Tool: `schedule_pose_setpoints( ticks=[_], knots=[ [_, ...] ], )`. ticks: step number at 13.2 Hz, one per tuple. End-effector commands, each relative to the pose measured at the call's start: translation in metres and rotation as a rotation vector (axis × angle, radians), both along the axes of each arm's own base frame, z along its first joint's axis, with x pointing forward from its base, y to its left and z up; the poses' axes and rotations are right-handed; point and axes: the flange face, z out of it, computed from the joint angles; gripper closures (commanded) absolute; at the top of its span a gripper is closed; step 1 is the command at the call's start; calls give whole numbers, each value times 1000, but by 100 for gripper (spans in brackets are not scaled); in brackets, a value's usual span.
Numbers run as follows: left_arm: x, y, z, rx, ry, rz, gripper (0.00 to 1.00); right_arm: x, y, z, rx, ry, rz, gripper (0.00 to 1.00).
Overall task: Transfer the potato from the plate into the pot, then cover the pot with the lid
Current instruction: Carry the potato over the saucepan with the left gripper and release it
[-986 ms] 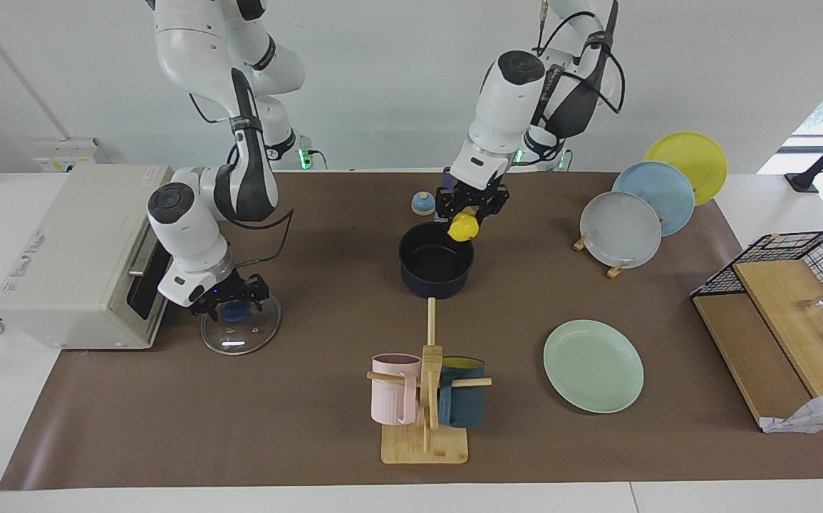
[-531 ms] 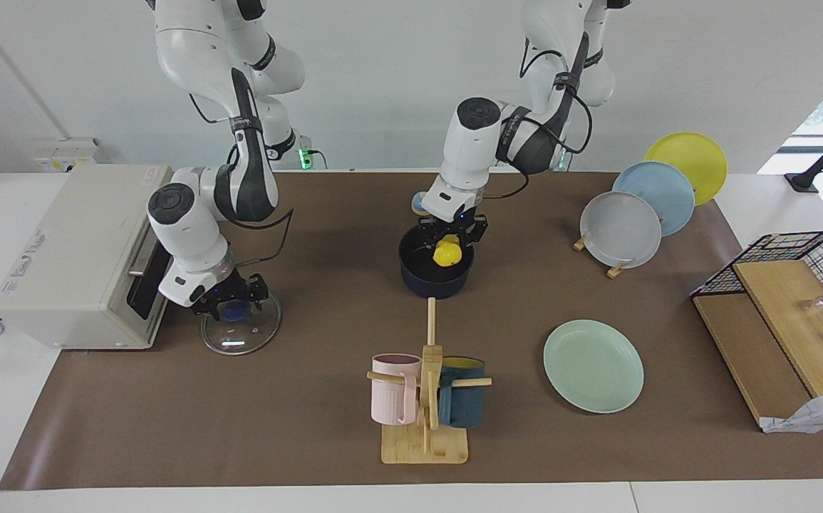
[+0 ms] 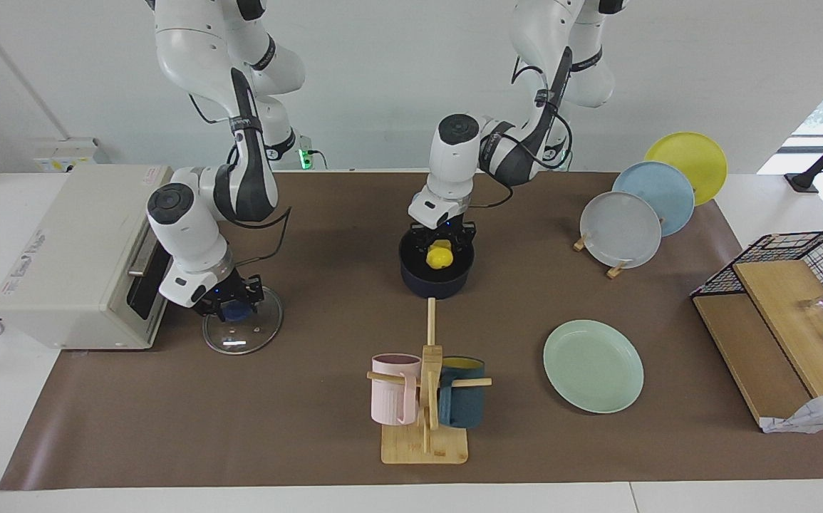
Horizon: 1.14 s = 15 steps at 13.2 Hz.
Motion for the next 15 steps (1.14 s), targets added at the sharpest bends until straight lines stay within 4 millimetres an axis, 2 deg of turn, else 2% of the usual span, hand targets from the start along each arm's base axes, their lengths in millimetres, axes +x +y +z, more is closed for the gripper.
schedule_pose_setpoints(
  ticks=[1, 3, 4, 7, 9, 11, 12, 13, 15],
  knots=[
    [-9, -3, -15, 18, -19, -16, 100, 7, 2, 13, 12, 6, 28, 42],
    [-12, -7, -24, 28, -20, -34, 100, 15, 15, 33, 14, 31, 35, 43],
    [-13, -8, -25, 30, -19, -32, 100, 17, 32, 37, 14, 39, 52, 44],
    [-12, -9, -30, 28, -25, -37, 100, 22, 44, 50, 6, 48, 32, 45],
    [-13, -9, -40, 48, -32, -60, 100, 24, 70, 60, -1, 56, 25, 47],
    [-19, -13, -46, 51, -30, -73, 100, 23, 86, 62, -9, 63, 17, 72],
    [-18, -13, -45, 49, -33, -74, 100, 23, 86, 63, -21, 67, 22, 89],
    [-18, -12, -45, 50, -33, -79, 100, 24, 89, 65, -26, 63, 30, 100],
    [-16, -10, -46, 52, -33, -88, 100, 24, 98, 69, -28, 66, 29, 100]
  ],
)
